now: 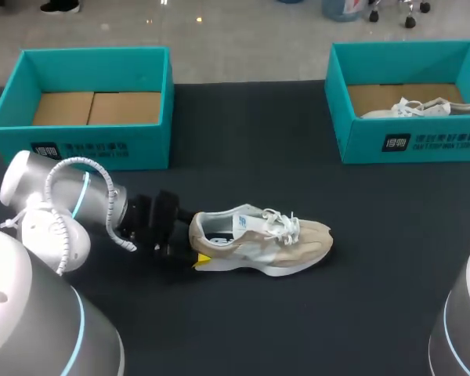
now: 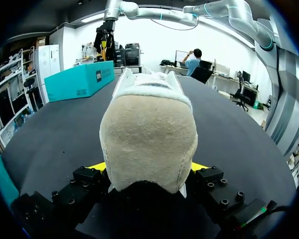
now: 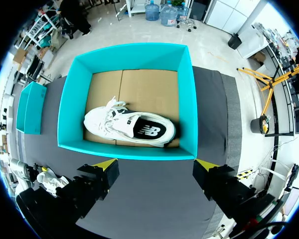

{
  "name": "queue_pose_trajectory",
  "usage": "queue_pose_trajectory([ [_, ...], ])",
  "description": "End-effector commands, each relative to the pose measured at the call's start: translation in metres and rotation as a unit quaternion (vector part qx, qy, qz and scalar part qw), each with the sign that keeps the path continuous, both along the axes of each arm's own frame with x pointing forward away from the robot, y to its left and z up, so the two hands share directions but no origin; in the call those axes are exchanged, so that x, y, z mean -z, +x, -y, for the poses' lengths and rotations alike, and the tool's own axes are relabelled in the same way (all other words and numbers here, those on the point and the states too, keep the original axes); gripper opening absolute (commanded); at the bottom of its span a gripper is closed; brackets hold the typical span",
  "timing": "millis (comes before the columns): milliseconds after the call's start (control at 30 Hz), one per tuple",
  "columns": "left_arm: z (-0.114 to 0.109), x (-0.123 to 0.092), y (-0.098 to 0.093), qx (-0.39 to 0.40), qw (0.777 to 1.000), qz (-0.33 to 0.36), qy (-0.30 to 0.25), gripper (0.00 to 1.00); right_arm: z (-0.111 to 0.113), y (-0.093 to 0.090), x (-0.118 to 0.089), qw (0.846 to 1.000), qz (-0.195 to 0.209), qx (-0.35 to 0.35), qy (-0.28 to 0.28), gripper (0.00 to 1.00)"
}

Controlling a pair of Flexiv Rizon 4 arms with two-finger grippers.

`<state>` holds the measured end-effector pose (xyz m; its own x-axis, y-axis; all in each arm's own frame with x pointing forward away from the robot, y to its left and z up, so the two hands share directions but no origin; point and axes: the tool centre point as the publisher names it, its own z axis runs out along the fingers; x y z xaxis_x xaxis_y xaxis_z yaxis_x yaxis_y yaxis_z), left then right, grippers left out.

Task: Take the shoe out of the shoebox, open the shoe tongue, remove and reinsert the insole, then place the shoe into the shoebox

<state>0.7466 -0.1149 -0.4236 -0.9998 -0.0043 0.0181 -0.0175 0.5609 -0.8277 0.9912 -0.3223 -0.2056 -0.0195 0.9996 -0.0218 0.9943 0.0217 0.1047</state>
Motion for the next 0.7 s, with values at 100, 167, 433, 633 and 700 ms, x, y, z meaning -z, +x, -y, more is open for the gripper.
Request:
queue_pose_trajectory([
  [100, 0.001, 0.002, 0.000, 0.000, 1.000, 0.000, 0.006, 0.00, 0.000, 0.001, 0.000, 1.000, -0.001, 0.000, 0.000, 1.00],
  [167, 0.001, 0.002, 0.000, 0.000, 1.000, 0.000, 0.006, 0.00, 0.000, 0.001, 0.000, 1.000, -0.001, 0.000, 0.000, 1.00],
  [433, 0.001, 0.002, 0.000, 0.000, 1.000, 0.000, 0.006, 0.00, -0.007, 0.006, -0.009, 1.000, 0.003, 0.015, -0.014, 1.00],
  [633, 0.001, 0.002, 0.000, 0.000, 1.000, 0.000, 0.006, 0.00, -0.056, -0.004, -0.018, 0.999, 0.010, 0.032, -0.020, 1.00],
  [700, 0.001, 0.002, 0.000, 0.000, 1.000, 0.000, 0.006, 0.00, -0.074, -0.008, -0.019, 0.999, 0.015, 0.031, -0.027, 1.00],
])
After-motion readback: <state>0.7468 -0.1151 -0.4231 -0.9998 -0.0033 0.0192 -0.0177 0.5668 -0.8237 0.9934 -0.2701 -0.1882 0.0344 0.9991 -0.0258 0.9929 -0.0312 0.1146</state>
